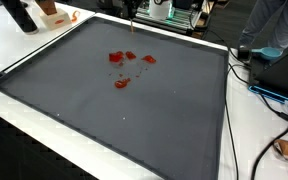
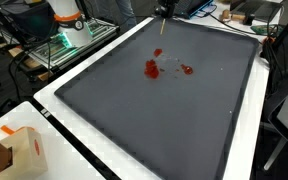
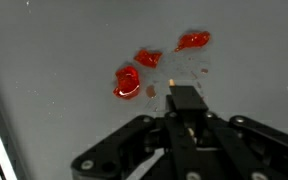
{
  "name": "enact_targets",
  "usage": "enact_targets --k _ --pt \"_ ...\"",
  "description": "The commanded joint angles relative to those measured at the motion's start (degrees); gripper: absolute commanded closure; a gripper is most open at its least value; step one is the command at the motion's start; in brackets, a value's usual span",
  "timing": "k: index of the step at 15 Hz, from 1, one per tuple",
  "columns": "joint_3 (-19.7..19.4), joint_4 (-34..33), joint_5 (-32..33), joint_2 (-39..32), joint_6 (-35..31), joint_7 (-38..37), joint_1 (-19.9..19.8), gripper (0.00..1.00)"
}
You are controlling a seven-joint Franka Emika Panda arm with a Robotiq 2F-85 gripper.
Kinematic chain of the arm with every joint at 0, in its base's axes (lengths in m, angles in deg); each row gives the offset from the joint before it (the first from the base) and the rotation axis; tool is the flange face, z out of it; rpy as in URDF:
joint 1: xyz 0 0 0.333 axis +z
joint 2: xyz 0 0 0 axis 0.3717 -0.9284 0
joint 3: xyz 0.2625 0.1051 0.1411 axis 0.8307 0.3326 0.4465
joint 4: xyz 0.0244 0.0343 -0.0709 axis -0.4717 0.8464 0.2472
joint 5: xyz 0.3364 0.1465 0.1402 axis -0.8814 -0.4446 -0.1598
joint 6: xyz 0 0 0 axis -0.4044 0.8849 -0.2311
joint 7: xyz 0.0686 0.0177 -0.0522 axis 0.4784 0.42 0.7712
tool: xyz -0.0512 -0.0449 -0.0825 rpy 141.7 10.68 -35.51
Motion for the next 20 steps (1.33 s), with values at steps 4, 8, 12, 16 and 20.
enact_targets --k 4,8,12,16,20 --pt "0.19 1.01 -0.64 1.61 -0.57 0.42 -0.05 0.88" --pt "0.21 1.22 -0.72 1.84 -0.71 0.42 -0.07 0.97" --pt "-1.35 0.84 -5.88 -1.25 -1.86 11.97 -2.54 0.97" --pt "-2.70 1.57 -9.56 -4.10 -4.30 22.46 -5.20 0.97" --pt "-3.46 2.58 -9.75 -6.54 -6.82 26.15 -6.79 0.97"
